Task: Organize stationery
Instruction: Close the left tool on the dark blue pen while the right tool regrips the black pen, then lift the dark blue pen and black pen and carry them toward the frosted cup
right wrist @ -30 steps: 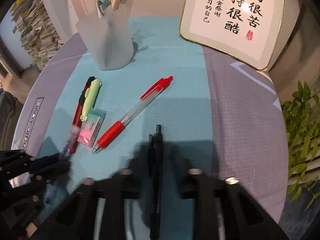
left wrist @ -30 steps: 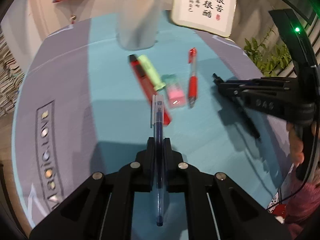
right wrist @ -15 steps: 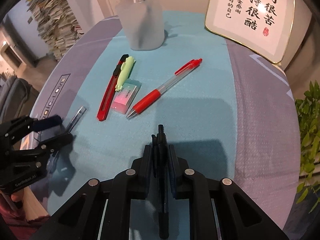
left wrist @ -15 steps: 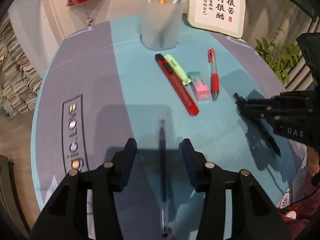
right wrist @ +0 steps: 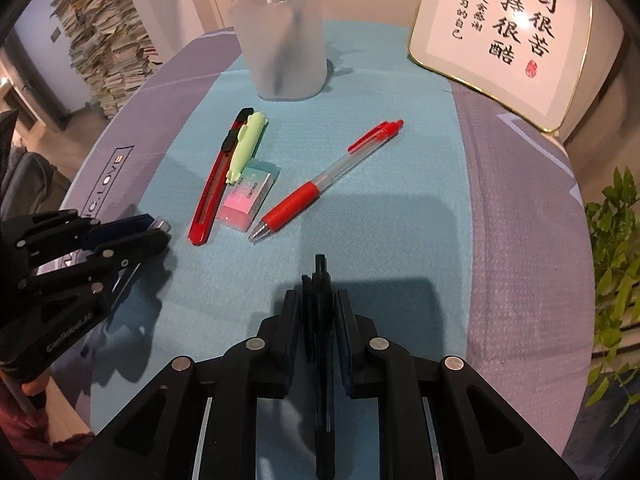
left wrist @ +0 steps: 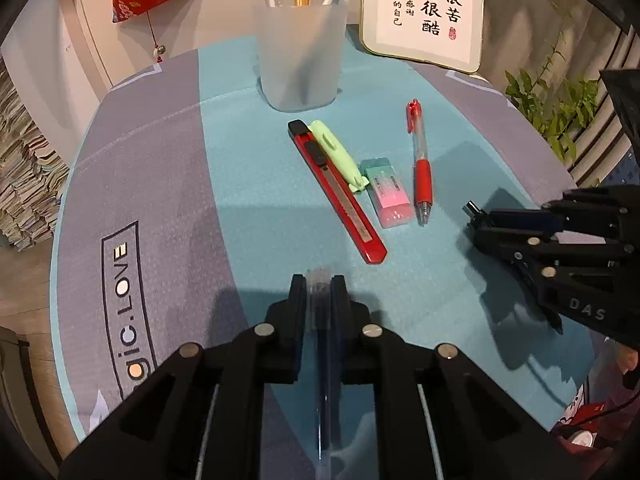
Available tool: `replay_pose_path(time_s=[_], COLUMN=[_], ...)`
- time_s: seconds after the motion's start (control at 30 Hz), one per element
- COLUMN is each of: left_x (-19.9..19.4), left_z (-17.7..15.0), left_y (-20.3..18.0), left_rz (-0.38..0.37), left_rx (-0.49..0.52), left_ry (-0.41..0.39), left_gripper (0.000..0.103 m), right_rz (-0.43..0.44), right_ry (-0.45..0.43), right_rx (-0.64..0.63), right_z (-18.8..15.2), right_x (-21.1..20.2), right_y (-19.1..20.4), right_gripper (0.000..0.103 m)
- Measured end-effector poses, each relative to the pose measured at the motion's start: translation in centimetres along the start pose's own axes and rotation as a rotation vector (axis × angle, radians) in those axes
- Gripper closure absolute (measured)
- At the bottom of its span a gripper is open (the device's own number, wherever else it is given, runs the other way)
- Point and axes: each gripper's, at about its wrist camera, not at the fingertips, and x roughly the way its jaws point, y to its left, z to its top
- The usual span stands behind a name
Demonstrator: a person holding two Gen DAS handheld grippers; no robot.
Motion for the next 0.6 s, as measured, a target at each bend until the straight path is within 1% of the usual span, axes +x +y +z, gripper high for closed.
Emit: replay_pose_path(time_s=[0.07, 0.13, 0.4, 0.6], left_x=[-0.3, -1.1, -4.5, -6.4], left_z=[-0.2, -0.2, 0.1, 0.7], left_y=[-0.1, -0.1, 0.2, 0.3], left_rz=[0.001, -0.002, 0.011, 0.011], left_rx=[0.001, 0.005, -0.005, -0.012], left_ry=[-0.009, -0.031, -0.116, -0.171], left_gripper=[0.093, 0.093, 0.093, 0.093], right_rz=[-0.018, -0.005, 0.067, 0.083], right_ry=[-0.006, -0.006, -0.118, -0.205], right_rx=[-0.033, -0.015, 0.054, 0.067], right_z=[0.1, 0.2, 0.2, 0.4], right_x=[0.2, 0.1, -3.5, -6.4], right_y=[0.6, 0.4, -0.5, -0.2], right_gripper=[0.086, 0.087, 0.087, 0.087])
